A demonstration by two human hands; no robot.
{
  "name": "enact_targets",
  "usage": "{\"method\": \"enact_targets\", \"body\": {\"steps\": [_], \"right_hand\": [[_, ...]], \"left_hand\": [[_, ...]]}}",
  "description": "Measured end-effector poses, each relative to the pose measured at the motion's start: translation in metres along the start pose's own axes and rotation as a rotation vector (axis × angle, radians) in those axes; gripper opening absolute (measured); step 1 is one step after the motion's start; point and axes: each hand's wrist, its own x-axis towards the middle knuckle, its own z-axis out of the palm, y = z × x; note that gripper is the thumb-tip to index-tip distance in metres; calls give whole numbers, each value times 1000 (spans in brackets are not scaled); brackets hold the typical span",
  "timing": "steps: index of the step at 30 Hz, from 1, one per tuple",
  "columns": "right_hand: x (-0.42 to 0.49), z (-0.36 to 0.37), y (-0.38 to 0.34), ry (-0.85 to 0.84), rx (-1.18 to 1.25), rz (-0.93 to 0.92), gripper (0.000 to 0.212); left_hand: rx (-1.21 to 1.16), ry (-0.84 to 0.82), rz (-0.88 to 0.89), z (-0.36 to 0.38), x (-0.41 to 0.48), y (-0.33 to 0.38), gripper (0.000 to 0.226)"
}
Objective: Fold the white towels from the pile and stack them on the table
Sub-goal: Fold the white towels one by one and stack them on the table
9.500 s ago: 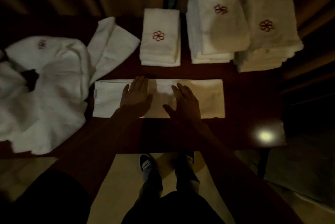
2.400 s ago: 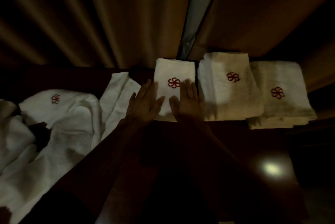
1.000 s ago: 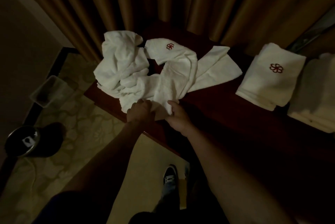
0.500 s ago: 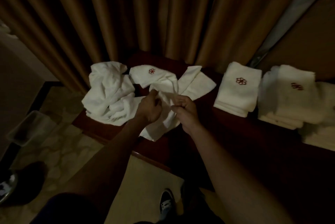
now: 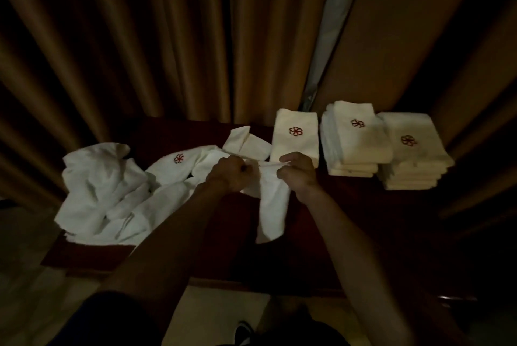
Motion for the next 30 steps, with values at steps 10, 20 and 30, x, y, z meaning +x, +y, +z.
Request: {"method": "enact_targets", "body": {"steps": [10,20,30], "right_hand": [[-9,-106,25,98,-434,-445,29],[-13,-230,83,320,-634,-305,9],[-11,-273,105,355,-503,-277,13]], "left_hand": [[309,-150,344,65,20,67,44],[721,-178,335,97,22,85,27],[737,-108,150,130,8,58,25]]}}
